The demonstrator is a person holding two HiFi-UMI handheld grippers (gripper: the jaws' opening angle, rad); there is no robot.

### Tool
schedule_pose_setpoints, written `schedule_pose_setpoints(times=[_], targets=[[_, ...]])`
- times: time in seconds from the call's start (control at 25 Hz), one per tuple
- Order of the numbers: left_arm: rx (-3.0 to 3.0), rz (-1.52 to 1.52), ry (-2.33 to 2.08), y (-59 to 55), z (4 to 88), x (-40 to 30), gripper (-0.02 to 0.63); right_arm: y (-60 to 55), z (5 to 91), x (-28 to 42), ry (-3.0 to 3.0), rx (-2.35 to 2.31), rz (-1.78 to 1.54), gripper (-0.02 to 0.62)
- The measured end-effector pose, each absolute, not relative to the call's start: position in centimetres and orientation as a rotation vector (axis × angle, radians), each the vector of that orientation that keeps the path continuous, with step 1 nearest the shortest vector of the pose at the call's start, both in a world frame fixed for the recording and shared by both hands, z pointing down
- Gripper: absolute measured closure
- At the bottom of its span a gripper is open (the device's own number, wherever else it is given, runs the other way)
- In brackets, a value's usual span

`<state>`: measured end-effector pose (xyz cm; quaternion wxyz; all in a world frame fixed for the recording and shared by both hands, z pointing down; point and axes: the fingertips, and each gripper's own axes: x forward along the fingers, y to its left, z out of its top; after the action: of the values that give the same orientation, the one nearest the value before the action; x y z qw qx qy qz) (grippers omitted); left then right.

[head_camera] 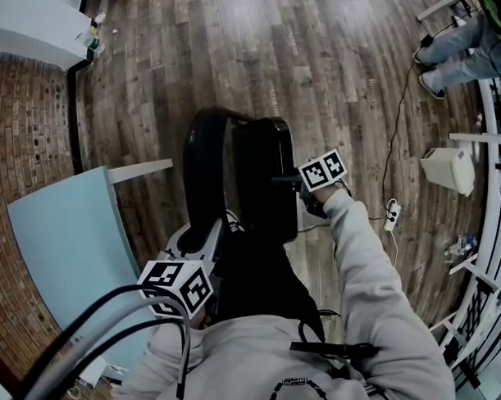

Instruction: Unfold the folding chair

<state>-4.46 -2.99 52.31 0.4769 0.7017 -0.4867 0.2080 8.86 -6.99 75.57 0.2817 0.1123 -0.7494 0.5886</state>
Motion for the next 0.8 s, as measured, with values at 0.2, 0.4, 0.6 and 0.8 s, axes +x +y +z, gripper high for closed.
schedule_pose_setpoints(times=[0.2,0.4,0.6,0.8], targets=[[1.718,0.556,-1.184,-3.4,52.9,-3.4,0.505,-7.5,76.1,12.0,-2.096,0.247,1.641,0.451],[1.732,0.585,-1.164,-4.0,54.3,-1.4,0.506,-7.5,77.8,16.0,-2.139,0.207,1.722,0.451],[1.755,0.574,-1.131,-5.2,55.5,-0.3,0.516,-7.5,80.7,21.7,-2.153,0.207,1.775,0.451],[1.733,0.562,-1.129,-5.4,55.8,-2.2,0.517,-7.7,80.9,22.2,-2.238,0.172,1.850,0.451]])
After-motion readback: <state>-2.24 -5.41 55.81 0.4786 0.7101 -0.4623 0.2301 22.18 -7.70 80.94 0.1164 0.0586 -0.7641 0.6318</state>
